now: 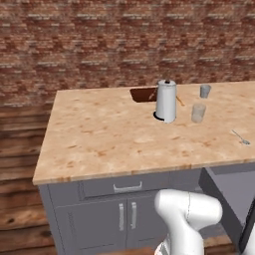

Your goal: Take the tongs from the drawer on the right and place them on the dining counter next to the tray containing the kebab skewer.

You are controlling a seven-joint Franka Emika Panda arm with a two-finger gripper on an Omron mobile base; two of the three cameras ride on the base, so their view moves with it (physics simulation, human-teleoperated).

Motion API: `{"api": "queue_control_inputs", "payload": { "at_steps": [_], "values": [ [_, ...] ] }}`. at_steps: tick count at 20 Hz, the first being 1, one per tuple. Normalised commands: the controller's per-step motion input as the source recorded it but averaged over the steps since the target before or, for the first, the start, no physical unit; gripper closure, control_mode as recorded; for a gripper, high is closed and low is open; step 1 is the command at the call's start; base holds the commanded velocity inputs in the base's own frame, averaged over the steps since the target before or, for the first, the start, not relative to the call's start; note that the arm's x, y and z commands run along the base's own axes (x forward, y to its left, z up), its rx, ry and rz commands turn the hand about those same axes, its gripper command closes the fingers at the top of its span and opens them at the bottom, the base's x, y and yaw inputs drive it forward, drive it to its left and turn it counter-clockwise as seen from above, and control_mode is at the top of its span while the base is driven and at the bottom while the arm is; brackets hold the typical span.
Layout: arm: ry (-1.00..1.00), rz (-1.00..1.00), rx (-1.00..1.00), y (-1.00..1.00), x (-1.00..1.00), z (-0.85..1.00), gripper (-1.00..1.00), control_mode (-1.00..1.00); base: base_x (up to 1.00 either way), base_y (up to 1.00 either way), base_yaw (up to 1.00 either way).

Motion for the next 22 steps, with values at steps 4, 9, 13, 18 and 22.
{"api": "queue_control_inputs", "payload": {
  "at_steps": [4, 9, 13, 18, 22],
  "values": [
    [0.00, 0.00, 0.00, 0.00, 0.00, 0.00, 1.00, 1.00, -0.94, 0.33, 0.10],
    [0.00, 0.00, 0.00, 0.00, 0.00, 0.00, 1.00, 1.00, -0.52, 0.13, 0.12],
    [0.00, 0.00, 0.00, 0.00, 0.00, 0.00, 1.00, 1.00, -0.43, 0.62, 0.08],
    [0.00, 0.00, 0.00, 0.00, 0.00, 0.00, 1.00, 1.00, -0.31, 0.94, 0.06],
    [0.00, 0.00, 0.00, 0.00, 0.00, 0.00, 1.00, 1.00, -0.47, 1.00, 0.08]
  ]
}}
